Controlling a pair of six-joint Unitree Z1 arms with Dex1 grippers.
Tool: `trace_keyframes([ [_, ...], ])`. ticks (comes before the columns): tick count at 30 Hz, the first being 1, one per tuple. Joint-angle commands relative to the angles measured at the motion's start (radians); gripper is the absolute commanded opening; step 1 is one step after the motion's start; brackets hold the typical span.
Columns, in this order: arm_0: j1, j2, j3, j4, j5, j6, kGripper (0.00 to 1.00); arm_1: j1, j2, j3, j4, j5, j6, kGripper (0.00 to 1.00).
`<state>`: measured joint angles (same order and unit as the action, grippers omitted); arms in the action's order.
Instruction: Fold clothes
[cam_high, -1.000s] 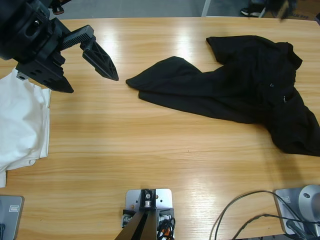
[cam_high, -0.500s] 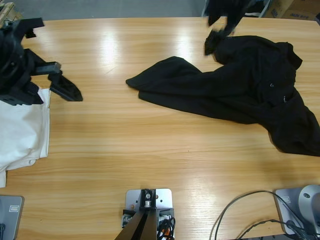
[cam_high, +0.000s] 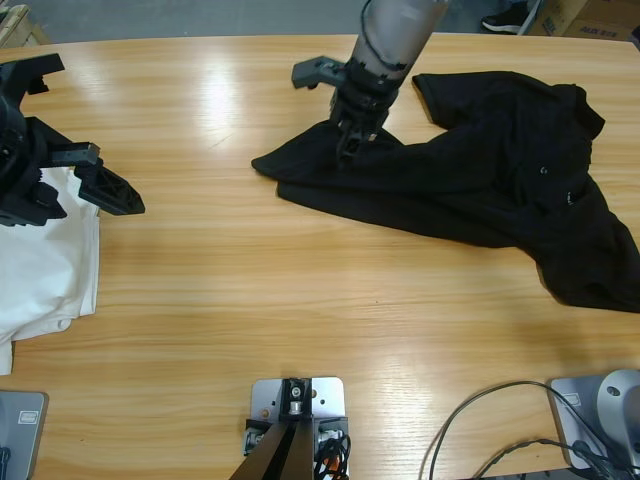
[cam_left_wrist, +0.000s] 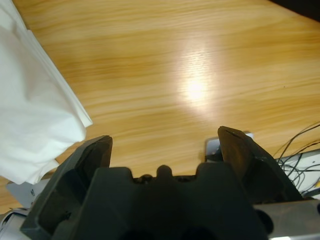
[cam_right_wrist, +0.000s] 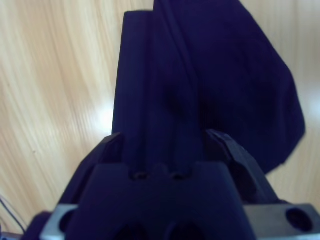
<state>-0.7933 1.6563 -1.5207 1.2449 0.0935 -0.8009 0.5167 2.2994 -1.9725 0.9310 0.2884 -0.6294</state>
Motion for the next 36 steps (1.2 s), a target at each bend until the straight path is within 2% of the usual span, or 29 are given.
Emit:
trace_keyframes([
  [1,-0.006,0.006,0.042,-0.032,0.012,-0.003,0.837,0.02,0.144,-0.039,0.006,0.02,-0.01,0.642],
  [8,-0.003,0.017,0.041,-0.038,0.012,-0.002,0.837,0.016,0.197,-0.077,0.006,0.024,-0.008,0.64],
  [10,-0.001,0.019,0.042,-0.038,0.012,-0.001,0.838,0.017,0.214,-0.101,0.016,0.015,-0.003,0.611],
  [11,-0.001,0.021,0.043,-0.038,0.012,-0.001,0.838,0.017,0.216,-0.106,0.018,0.013,-0.003,0.562],
  [12,-0.001,0.024,0.043,-0.038,0.012,-0.001,0.838,0.017,0.216,-0.108,0.019,0.015,-0.003,0.401],
  [13,-0.001,0.028,0.042,-0.04,0.012,0.0,0.838,0.017,0.216,-0.112,0.023,0.014,-0.003,0.177],
  [14,-0.001,0.032,0.042,-0.042,0.012,0.0,0.838,0.017,0.217,-0.112,0.027,0.01,-0.008,0.012],
  [18,-0.001,0.035,0.038,-0.053,0.012,0.003,0.838,0.016,0.228,-0.118,0.043,-0.009,-0.035,0.0],
  [24,0.0,0.035,0.046,-0.053,0.011,0.006,0.839,0.017,0.265,-0.208,0.161,0.009,-0.105,0.0],
  [32,0.0,0.033,0.045,-0.053,0.011,0.009,0.838,0.005,0.244,-0.333,0.258,0.009,-0.11,0.0],
  [36,0.0,0.032,0.048,-0.051,0.011,0.011,0.839,-0.026,0.197,-0.469,0.269,-0.036,-0.073,0.0],
])
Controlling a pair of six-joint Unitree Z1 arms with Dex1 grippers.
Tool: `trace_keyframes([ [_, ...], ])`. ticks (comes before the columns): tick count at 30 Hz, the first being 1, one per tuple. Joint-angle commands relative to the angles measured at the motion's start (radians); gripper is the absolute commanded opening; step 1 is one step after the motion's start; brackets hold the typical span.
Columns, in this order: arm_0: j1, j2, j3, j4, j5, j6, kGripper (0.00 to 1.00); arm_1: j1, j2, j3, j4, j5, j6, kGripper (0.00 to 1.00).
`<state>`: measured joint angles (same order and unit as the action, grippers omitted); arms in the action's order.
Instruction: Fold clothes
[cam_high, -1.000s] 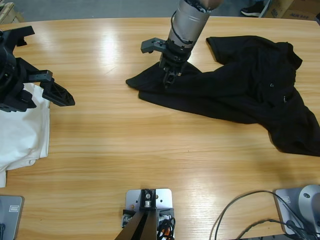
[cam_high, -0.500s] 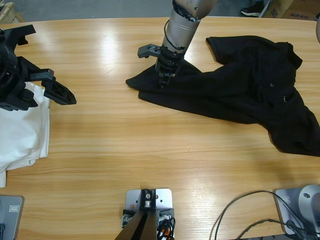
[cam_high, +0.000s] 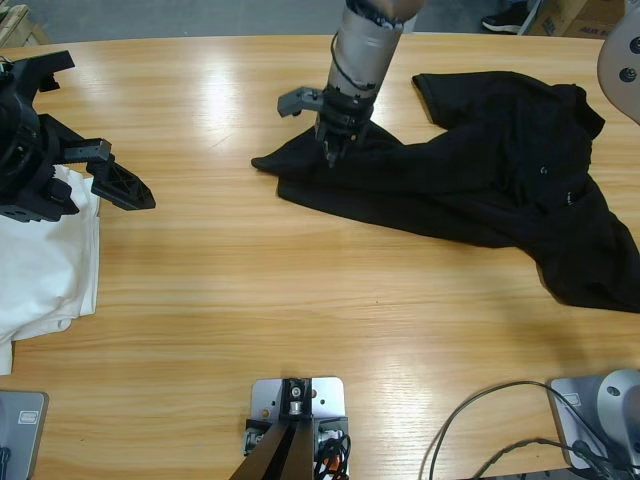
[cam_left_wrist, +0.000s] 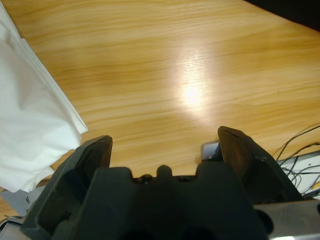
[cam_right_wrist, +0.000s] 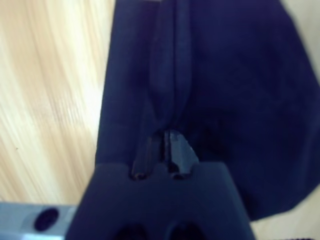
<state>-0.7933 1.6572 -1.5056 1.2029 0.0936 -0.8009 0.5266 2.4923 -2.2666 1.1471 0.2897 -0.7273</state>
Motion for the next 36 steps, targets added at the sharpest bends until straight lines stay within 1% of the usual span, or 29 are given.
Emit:
trace_keyframes([
  [1,0.0,0.03,0.034,-0.009,0.011,0.011,0.838,-0.049,-0.001,-0.227,0.053,-0.061,0.045,0.0],
  [2,0.0,0.028,0.035,-0.009,0.011,0.011,0.838,-0.065,0.001,-0.288,0.053,-0.095,0.067,0.0],
  [4,0.0,0.023,0.039,-0.009,0.011,0.011,0.838,-0.114,0.026,-0.428,0.056,-0.193,0.114,0.0],
  [6,0.0,0.015,0.043,-0.008,0.011,0.011,0.835,-0.172,0.048,-0.502,0.057,-0.289,0.154,0.0],
  [8,0.0,0.014,0.047,-0.008,0.011,0.011,0.838,-0.221,0.066,-0.542,0.057,-0.362,0.182,0.0],
  [12,0.0,0.015,0.045,-0.009,0.009,0.015,0.836,-0.328,0.118,-0.575,0.056,-0.426,0.22,0.0],
  [15,0.0,0.017,0.042,-0.012,-0.014,0.038,0.835,-0.396,0.142,-0.573,0.014,-0.412,0.275,0.005],
  [16,0.0,0.024,0.04,-0.016,-0.042,0.042,0.835,-0.406,0.143,-0.561,0.013,-0.405,0.294,0.522],
  [17,0.0,0.036,0.036,-0.019,-0.069,0.047,0.838,-0.407,0.135,-0.546,0.018,-0.404,0.302,0.86],
  [18,0.0,0.05,0.033,-0.024,-0.091,0.068,0.84,-0.406,0.118,-0.536,0.028,-0.399,0.302,0.908],
  [19,0.0,0.065,0.033,-0.037,-0.113,0.092,0.869,-0.398,0.094,-0.529,0.037,-0.387,0.302,0.982],
  [20,0.0,0.085,0.031,-0.049,-0.126,0.097,0.947,-0.385,0.061,-0.516,0.04,-0.372,0.302,0.997],
  [21,0.0,0.106,0.029,-0.06,-0.133,0.082,0.98,-0.368,0.022,-0.492,0.043,-0.372,0.303,1.0],
  [23,0.0,0.148,0.003,-0.086,-0.135,0.023,0.989,-0.331,-0.064,-0.416,0.073,-0.386,0.305,1.0],
  [24,0.0,0.175,-0.034,-0.101,-0.134,0.023,0.988,-0.311,-0.111,-0.361,0.097,-0.397,0.301,1.0],
  [25,-0.003,0.213,-0.084,-0.109,-0.13,0.091,0.99,-0.295,-0.164,-0.284,0.116,-0.386,0.287,1.0],
  [26,-0.014,0.262,-0.138,-0.115,-0.097,0.276,0.992,-0.285,-0.224,-0.19,0.128,-0.354,0.266,1.0],
  [27,-0.027,0.316,-0.194,-0.114,-0.015,0.484,0.992,-0.278,-0.291,-0.083,0.129,-0.311,0.244,1.0],
  [28,-0.029,0.348,-0.229,-0.115,0.037,0.633,0.996,-0.276,-0.357,0.018,0.128,-0.262,0.23,1.0],
  [30,-0.029,0.4,-0.288,-0.124,0.096,0.992,0.991,-0.274,-0.493,0.222,0.097,-0.212,0.229,1.0],
  [32,-0.025,0.437,-0.345,-0.136,0.097,1.227,0.965,-0.272,-0.587,0.381,0.043,-0.21,0.237,0.996],
  [33,-0.02,0.453,-0.368,-0.14,0.075,1.332,0.951,-0.272,-0.623,0.446,0.016,-0.209,0.241,0.996],
  [35,-0.011,0.489,-0.41,-0.14,-0.014,1.528,0.929,-0.272,-0.676,0.54,-0.028,-0.208,0.248,0.991],
  [36,-0.011,0.511,-0.439,-0.138,-0.06,1.583,0.885,-0.272,-0.695,0.574,-0.044,-0.206,0.254,0.989],
])
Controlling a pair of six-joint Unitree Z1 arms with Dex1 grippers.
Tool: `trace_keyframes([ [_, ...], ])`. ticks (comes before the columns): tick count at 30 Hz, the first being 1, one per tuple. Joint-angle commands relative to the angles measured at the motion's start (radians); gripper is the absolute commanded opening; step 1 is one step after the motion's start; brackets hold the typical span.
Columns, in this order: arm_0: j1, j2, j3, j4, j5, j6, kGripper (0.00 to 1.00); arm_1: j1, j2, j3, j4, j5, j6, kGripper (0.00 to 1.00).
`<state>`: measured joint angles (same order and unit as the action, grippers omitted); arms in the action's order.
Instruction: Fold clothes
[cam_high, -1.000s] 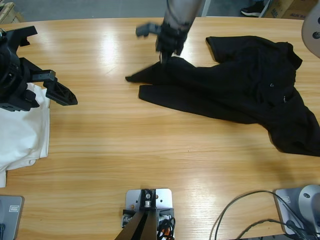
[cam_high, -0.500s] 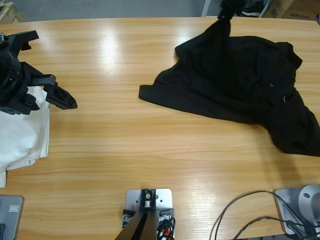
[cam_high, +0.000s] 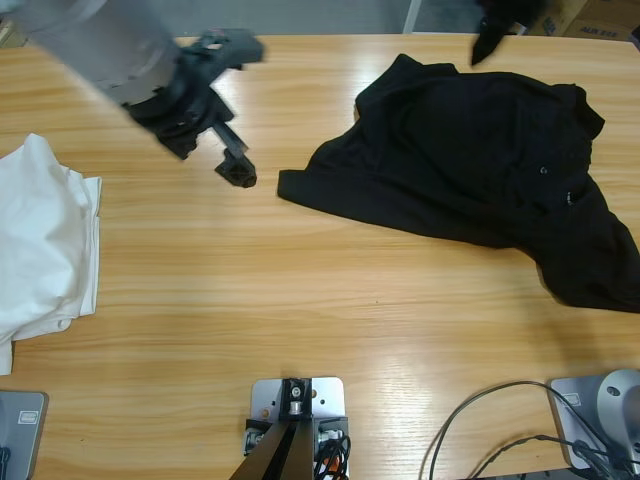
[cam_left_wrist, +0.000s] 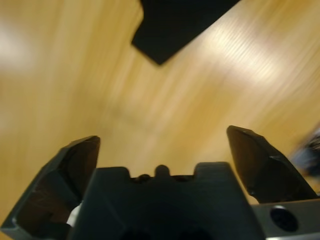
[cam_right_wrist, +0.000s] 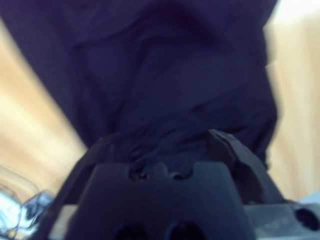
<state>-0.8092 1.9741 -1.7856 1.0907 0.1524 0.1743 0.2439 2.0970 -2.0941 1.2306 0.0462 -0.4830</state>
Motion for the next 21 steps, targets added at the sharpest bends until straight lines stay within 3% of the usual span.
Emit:
trace_keyframes([
  [1,0.005,0.222,-0.192,-0.024,-0.158,0.629,0.855,0.011,-0.315,0.425,-0.136,0.041,0.015,0.987],
  [5,0.009,0.335,-0.298,-0.017,-0.255,0.66,0.818,0.011,-0.347,0.485,-0.156,0.044,0.029,0.973],
  [12,0.049,0.472,-0.44,-0.009,-0.261,0.647,0.807,0.011,-0.355,0.552,-0.191,0.053,0.042,0.954],
  [21,0.057,0.544,-0.441,0.013,-0.271,0.639,0.784,0.012,-0.308,0.55,-0.22,0.07,0.05,0.941],
])
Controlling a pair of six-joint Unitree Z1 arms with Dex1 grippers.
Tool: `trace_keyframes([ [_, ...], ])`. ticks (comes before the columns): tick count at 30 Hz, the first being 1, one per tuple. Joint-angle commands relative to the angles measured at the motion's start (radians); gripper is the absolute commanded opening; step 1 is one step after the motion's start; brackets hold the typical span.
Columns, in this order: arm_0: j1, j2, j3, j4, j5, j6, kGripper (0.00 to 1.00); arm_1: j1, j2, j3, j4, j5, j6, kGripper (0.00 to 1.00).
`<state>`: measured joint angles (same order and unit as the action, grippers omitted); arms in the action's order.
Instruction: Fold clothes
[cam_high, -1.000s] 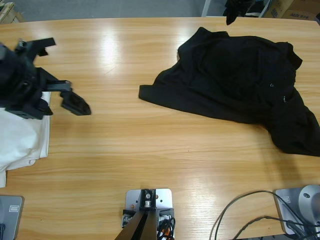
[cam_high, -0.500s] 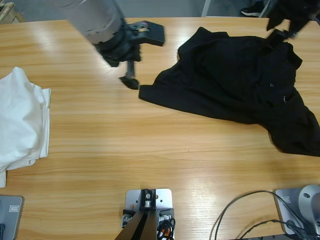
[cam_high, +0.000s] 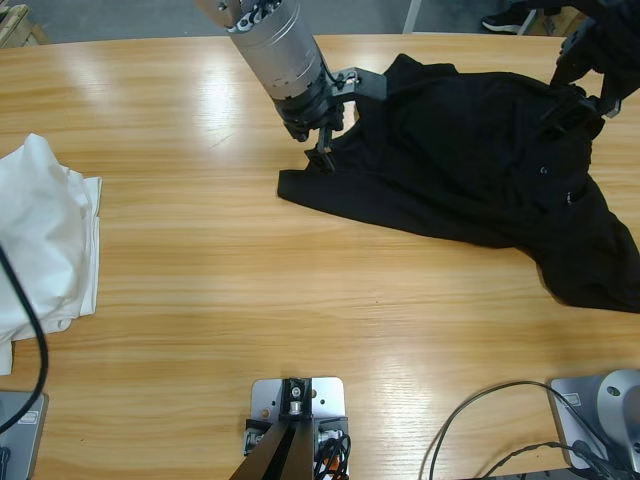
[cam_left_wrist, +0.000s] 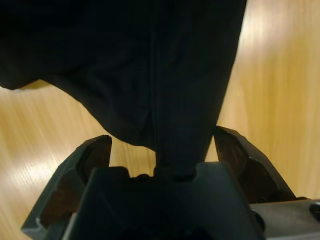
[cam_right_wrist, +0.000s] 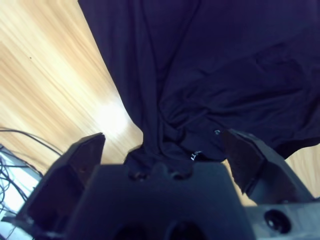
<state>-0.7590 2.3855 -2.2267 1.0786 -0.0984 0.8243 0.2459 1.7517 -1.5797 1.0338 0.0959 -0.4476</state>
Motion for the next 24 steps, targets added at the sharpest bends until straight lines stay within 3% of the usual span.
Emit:
trace_keyframes([
  [1,0.004,0.142,0.003,0.03,-0.022,-0.011,0.784,0.01,0.041,0.037,-0.028,0.022,0.015,0.941],
  [10,0.007,0.17,-0.013,0.038,-0.101,-0.058,0.784,0.01,0.054,0.053,-0.058,0.027,0.018,0.936],
  [22,0.06,0.187,-0.036,0.032,-0.07,-0.065,0.783,0.01,0.057,0.055,-0.065,0.03,0.018,0.904],
  [24,0.055,0.181,-0.023,0.035,-0.05,-0.047,0.746,0.01,0.058,0.056,-0.066,0.03,0.018,0.9],
])
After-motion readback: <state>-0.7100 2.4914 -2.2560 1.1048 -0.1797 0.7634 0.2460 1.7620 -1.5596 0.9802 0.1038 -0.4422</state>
